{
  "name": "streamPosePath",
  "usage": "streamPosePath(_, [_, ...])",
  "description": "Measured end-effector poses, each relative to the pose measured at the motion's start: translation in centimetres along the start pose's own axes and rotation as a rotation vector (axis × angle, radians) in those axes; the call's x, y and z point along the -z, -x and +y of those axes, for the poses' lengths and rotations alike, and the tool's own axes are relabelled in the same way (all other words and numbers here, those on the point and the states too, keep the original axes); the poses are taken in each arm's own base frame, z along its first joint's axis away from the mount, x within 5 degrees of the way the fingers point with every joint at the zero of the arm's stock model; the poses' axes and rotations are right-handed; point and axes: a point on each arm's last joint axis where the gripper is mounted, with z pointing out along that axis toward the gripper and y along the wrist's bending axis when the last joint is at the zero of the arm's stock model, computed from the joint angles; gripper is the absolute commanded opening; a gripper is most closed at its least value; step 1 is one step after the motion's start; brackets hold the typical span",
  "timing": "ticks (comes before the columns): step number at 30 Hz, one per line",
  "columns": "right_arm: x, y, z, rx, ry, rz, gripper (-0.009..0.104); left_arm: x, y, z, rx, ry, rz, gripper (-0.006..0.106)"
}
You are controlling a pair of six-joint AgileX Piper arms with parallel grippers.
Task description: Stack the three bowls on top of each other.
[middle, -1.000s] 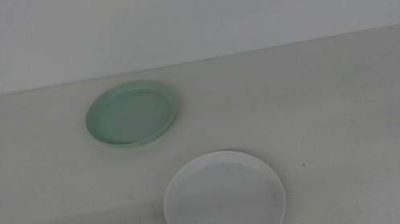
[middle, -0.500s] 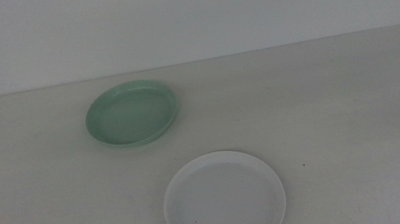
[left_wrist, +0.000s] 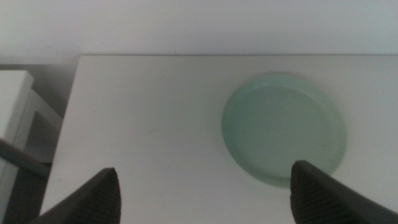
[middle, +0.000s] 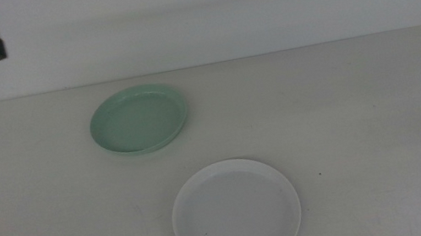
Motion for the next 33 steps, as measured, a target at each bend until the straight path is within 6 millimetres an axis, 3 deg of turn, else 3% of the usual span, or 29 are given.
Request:
streamPosePath(11, [0.0,0.0,0.0,0.000,0.000,0.000,0.050,-9.1,0.0,-0.5,-0.018,-0.006,0.153,0.104])
streamPosePath(21, [0.0,0.0,0.0,0.000,0.000,0.000,0.050,-19.5,0.8,-1.0,-0.035,-0.017,0.328,0.103])
streamPosePath(27, [0.0,0.0,0.0,0.000,-0.001,0.000,0.050,-24.7,-0.8,-1.6,0.002,-0.057,0.404,0.099])
streamPosePath(33, [0.0,0.0,0.0,0.000,-0.001,0.000,0.050,-28.3,-3.1,-1.6,0.008,-0.062,0.467,0.096])
